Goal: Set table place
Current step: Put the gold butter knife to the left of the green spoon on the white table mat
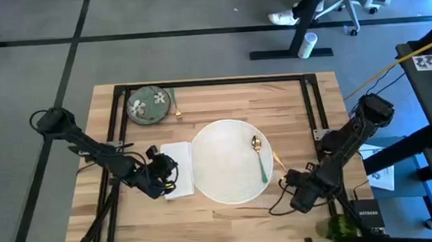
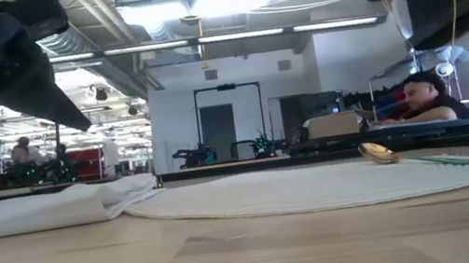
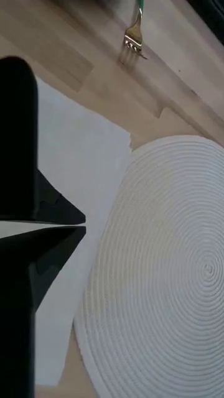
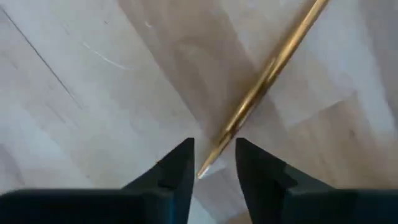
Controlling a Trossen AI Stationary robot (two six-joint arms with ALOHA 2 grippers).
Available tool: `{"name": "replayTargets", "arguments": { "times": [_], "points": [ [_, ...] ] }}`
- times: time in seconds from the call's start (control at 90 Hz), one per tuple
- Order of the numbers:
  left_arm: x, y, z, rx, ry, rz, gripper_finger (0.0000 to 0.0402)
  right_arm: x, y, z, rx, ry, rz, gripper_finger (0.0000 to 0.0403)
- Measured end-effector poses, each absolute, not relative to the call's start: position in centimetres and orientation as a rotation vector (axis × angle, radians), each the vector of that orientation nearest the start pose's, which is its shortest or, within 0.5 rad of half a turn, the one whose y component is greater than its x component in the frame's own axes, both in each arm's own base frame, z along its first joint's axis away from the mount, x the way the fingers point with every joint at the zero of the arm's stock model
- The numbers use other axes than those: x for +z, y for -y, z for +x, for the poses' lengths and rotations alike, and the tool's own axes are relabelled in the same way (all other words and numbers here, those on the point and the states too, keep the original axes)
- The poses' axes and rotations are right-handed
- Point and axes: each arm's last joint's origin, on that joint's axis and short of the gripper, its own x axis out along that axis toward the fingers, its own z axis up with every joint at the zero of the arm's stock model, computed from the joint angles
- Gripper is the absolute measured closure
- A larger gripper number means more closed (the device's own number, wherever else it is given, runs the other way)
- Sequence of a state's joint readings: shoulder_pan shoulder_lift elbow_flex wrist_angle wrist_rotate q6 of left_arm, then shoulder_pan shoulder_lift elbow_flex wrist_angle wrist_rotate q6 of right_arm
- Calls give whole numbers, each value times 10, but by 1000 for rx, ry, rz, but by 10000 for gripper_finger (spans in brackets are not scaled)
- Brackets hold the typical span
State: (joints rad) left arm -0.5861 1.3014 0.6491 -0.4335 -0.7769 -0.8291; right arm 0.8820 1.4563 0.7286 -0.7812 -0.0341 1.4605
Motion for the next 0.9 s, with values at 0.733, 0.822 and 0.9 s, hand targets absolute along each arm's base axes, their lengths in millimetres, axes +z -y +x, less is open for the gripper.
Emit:
{"name": "replayTargets", "arguments": {
  "times": [0.733,0.822,0.9],
  "points": [
    [179,106,196,489,-688,-99,402,132,-161,130,-427,-1469,492,390],
    [179,106,196,489,-688,-99,402,134,-162,131,-426,-1458,491,396],
    [179,106,196,489,-688,-99,402,137,-164,134,-429,-1406,482,400]
  ]
}}
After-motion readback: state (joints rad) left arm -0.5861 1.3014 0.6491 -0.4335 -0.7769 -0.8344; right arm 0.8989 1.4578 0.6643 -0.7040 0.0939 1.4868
